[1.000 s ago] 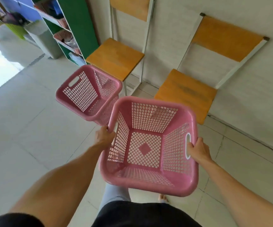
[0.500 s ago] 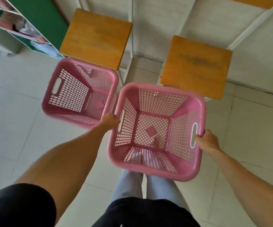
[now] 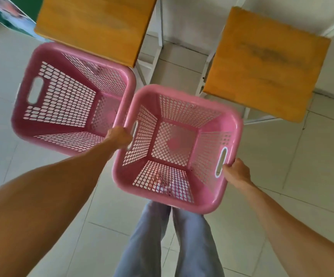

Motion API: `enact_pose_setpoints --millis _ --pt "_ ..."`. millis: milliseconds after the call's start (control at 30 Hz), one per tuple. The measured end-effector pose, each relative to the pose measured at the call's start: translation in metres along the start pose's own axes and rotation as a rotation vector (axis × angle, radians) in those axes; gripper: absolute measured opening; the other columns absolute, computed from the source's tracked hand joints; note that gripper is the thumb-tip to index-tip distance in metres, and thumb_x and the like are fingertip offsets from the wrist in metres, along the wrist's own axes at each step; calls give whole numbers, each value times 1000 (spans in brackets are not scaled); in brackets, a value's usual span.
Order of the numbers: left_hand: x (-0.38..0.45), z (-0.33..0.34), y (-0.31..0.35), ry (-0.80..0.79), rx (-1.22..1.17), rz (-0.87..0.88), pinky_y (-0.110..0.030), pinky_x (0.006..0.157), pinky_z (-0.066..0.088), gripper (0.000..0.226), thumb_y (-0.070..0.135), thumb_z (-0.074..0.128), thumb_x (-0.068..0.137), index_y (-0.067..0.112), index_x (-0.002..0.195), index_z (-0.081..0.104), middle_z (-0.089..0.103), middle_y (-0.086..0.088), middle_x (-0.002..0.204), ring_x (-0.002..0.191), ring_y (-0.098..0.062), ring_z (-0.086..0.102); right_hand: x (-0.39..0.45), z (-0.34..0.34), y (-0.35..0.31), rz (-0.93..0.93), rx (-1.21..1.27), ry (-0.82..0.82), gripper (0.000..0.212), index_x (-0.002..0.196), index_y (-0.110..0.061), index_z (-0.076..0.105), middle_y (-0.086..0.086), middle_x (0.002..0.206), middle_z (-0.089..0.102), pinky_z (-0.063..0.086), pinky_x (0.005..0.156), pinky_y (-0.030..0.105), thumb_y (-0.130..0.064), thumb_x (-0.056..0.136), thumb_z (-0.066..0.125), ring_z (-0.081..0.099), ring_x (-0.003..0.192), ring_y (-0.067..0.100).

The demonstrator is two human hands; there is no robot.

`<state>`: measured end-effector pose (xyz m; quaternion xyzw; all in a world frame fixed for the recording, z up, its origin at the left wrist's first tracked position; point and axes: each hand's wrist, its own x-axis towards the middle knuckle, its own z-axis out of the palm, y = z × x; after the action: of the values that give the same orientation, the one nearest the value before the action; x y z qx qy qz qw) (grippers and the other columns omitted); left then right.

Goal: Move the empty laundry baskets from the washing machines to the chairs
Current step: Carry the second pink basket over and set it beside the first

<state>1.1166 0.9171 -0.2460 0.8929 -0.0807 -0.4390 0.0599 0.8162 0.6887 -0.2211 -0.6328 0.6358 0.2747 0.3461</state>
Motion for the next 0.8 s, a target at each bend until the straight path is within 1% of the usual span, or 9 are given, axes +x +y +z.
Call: enact_pose_setpoints --millis 133,233,300,400,500,600,667,733,800 --pt "27 11 -2 24 77 -7 -35 70 59 33 16 52 83 1 107 69 66 -14 89 78 -30 65 31 27 -4 -10 -63 16 27 119 2 57 9 89 62 43 47 22 -9 95 57 58 59 18" --pt "36 19 -1 50 154 11 -37 65 61 32 15 56 78 3 105 66 68 -12 89 77 -32 70 44 35 -10 -15 -91 63 26 115 4 57 17 98 69 58 63 35 -8 92 58 65 71 31" --pt "37 25 4 113 169 -6 -35 62 60 30 13 58 79 4 107 64 67 -11 89 77 -32 69 49 36 -14 -17 -94 92 27 116 6 55 19 100 68 53 64 35 -7 92 57 61 72 33" --pt "35 31 11 163 116 -45 -39 67 60 36 14 57 80 2 113 60 69 -13 100 88 -36 69 51 35 -18 -10 -99 121 31 118 7 55 23 103 67 47 65 32 -8 91 59 59 73 33" --pt "22 42 16 194 63 -26 -47 82 58 46 13 55 81 -1 124 47 63 -17 114 102 -38 65 48 37 -20 -2 -86 133 32 116 7 56 25 106 68 54 71 39 -8 89 61 67 84 40" --pt "9 57 14 198 87 44 -54 97 51 65 15 52 80 -1 139 31 44 -22 140 127 -40 50 44 39 -20 1 -60 126 29 114 6 56 23 103 69 58 69 40 -5 88 63 65 76 37" --pt "5 62 12 171 89 71 -55 100 49 66 15 50 80 0 141 31 32 -21 152 135 -40 43 42 40 -21 -3 -43 127 27 113 6 55 23 102 70 60 70 43 -4 88 62 68 77 38" --pt "1 61 16 150 69 103 -54 97 51 67 14 51 79 4 142 33 37 -17 151 130 -37 48 41 39 -24 8 -16 107 28 117 6 54 22 101 68 56 62 36 -4 91 59 64 69 32" --pt "-8 59 24 127 64 150 -51 92 54 65 14 53 79 8 141 35 48 -12 141 119 -34 57 37 38 -26 5 -18 76 34 124 6 49 16 95 61 45 49 25 -4 93 57 55 56 21"
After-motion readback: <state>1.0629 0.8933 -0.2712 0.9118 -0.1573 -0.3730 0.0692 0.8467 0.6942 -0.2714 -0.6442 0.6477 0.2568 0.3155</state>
